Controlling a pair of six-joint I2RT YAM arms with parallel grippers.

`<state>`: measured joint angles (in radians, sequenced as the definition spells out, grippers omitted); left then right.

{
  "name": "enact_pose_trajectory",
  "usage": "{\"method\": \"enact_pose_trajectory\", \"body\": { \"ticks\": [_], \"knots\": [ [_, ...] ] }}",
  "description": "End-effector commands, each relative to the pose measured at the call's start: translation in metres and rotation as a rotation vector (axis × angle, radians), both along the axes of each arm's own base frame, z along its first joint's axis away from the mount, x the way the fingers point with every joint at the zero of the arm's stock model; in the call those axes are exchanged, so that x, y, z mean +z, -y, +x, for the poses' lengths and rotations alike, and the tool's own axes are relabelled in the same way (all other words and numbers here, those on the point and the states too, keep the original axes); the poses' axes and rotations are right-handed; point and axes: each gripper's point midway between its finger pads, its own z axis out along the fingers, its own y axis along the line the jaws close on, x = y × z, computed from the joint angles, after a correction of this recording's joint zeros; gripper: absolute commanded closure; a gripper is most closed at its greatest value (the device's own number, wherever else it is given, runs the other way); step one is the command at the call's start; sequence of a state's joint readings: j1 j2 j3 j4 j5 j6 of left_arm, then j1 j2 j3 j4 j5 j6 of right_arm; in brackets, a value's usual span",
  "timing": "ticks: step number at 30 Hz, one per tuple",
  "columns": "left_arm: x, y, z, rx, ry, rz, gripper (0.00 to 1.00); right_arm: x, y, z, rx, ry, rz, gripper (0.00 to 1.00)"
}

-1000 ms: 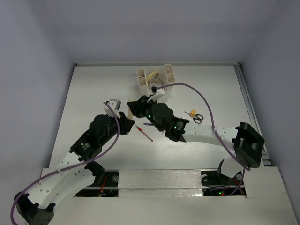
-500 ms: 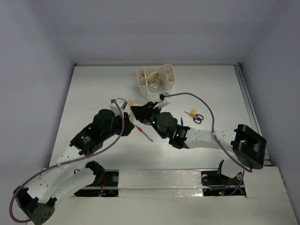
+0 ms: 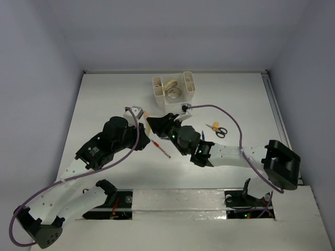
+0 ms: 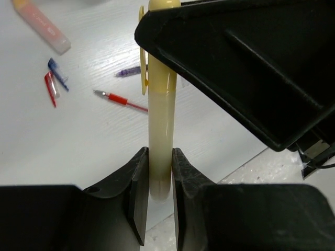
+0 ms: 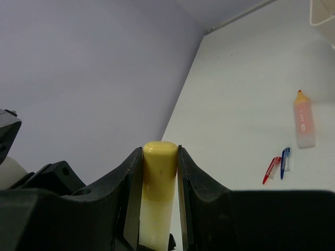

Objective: Sort the stationery into containers
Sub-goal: Close the pen cap on the pen.

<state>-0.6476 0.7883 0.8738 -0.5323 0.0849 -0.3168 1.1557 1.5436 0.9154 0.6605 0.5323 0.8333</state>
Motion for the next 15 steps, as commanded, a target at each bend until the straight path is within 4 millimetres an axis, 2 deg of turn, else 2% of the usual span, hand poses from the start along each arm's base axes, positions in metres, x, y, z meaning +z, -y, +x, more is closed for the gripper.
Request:
{"method": "enact_pose_trajectory", "body": {
  "ticks": [1,2,4,5,6,7,8,9,10,11,12,13,14,15],
  "knots": [
    [0.185,0.001,0.049,0.139,0.574,-0.417,1.00,-0.097,0.008,-0.053,0.266,-0.108,-0.418,1.00],
    [0.168,0.008,0.043,0.085,0.541,-0.401,1.00,-0.072,0.014,-0.027,0.211,-0.065,-0.399,1.00],
    [0.140,0.010,0.038,0.058,0.474,-0.348,1.00,-0.041,0.024,0.000,0.136,-0.022,-0.380,1.00],
    [0.130,0.010,0.036,0.048,0.452,-0.329,0.96,-0.018,0.027,0.013,0.094,0.021,-0.362,1.00],
    [0.117,0.010,0.028,0.022,0.427,-0.317,0.91,-0.005,0.039,0.034,0.030,0.035,-0.349,1.00],
    [0.106,0.009,0.023,0.007,0.399,-0.300,0.86,0.005,0.044,0.043,0.014,0.044,-0.335,1.00],
    [0.102,0.009,0.018,-0.007,0.390,-0.297,0.73,0.016,0.047,0.051,-0.005,0.060,-0.325,1.00],
    [0.099,0.009,0.010,-0.035,0.388,-0.300,0.65,0.036,0.056,0.066,-0.054,0.086,-0.299,1.00],
    [0.094,0.007,0.004,-0.048,0.375,-0.291,0.58,0.045,0.060,0.075,-0.081,0.101,-0.296,1.00],
    [0.097,0.004,-0.002,-0.056,0.391,-0.297,0.47,0.042,0.062,0.084,-0.096,0.099,-0.319,1.00],
    [0.097,0.002,-0.005,-0.060,0.393,-0.290,0.43,0.057,0.070,0.099,-0.132,0.110,-0.305,1.00],
    [0.099,0.000,-0.007,-0.060,0.404,-0.292,0.40,0.059,0.074,0.108,-0.151,0.111,-0.310,1.00],
    [0.105,-0.005,-0.011,-0.053,0.429,-0.301,0.35,0.049,0.074,0.118,-0.159,0.093,-0.337,1.00],
    [0.106,-0.007,-0.012,-0.048,0.440,-0.300,0.33,0.049,0.075,0.125,-0.162,0.088,-0.342,1.00]
  ]
}}
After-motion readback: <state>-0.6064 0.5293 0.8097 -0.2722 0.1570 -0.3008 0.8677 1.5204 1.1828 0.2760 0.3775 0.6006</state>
